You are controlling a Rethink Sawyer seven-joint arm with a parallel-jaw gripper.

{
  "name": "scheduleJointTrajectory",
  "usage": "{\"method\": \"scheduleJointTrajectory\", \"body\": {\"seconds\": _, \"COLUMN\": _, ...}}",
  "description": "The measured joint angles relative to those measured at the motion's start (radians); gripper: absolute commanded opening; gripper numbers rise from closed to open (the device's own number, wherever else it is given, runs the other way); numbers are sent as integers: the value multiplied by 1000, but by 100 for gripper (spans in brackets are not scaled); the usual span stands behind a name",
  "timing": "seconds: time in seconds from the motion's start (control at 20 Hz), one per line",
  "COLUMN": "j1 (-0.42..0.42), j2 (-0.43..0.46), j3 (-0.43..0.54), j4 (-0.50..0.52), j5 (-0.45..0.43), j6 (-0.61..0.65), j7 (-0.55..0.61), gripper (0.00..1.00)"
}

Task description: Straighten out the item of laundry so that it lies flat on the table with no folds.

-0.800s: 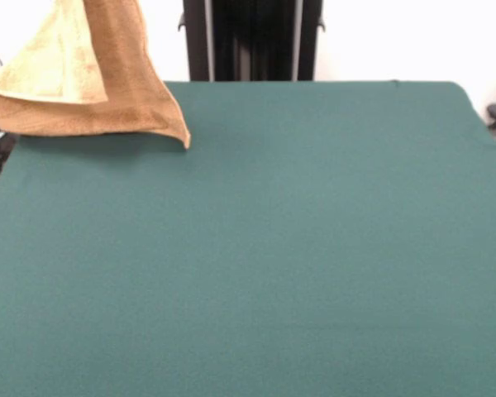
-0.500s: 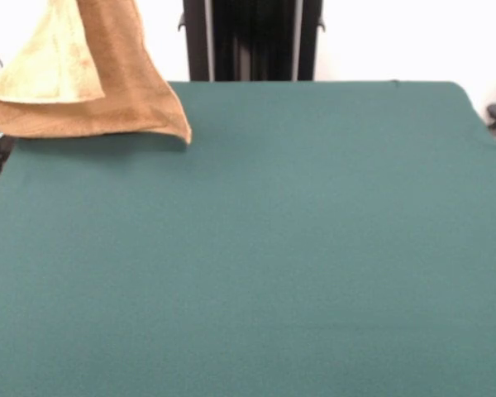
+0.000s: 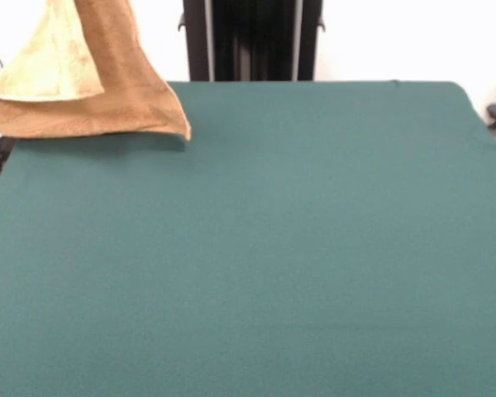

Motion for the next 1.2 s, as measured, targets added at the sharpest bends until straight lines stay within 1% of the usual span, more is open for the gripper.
{"method": "scheduleJointTrajectory", "body": {"seconds": 0.1, "j1": 11, "j2": -8, "j3": -1, "j4": 16, "j5": -1, "j6": 0, "j7": 0, "gripper": 0}}
{"method": "scheduleJointTrajectory", "body": {"seconds": 0.35, "j1": 75, "j2": -31, "j3": -10, "j4": 58, "j5": 1, "j6": 0, "j7": 0, "gripper": 0}}
{"method": "scheduleJointTrajectory", "body": {"seconds": 0.5, "j1": 157, "j2": -52, "j3": -23, "j4": 90, "j5": 2, "j6": 0, "j7": 0, "gripper": 0}}
{"method": "scheduleJointTrajectory", "body": {"seconds": 0.65, "j1": 217, "j2": -66, "j3": -36, "j4": 101, "j5": 5, "j6": 6, "j7": 0, "gripper": 0}}
{"method": "scheduleJointTrajectory", "body": {"seconds": 0.7, "j1": 262, "j2": -76, "j3": -48, "j4": 105, "j5": 9, "j6": 15, "j7": 0, "gripper": 0}}
{"method": "scheduleJointTrajectory", "body": {"seconds": 0.8, "j1": 311, "j2": -87, "j3": -64, "j4": 106, "j5": 17, "j6": 31, "j7": 1, "gripper": 0}}
{"method": "scheduleJointTrajectory", "body": {"seconds": 1.2, "j1": 459, "j2": -122, "j3": -114, "j4": 101, "j5": 70, "j6": 123, "j7": 20, "gripper": 0}}
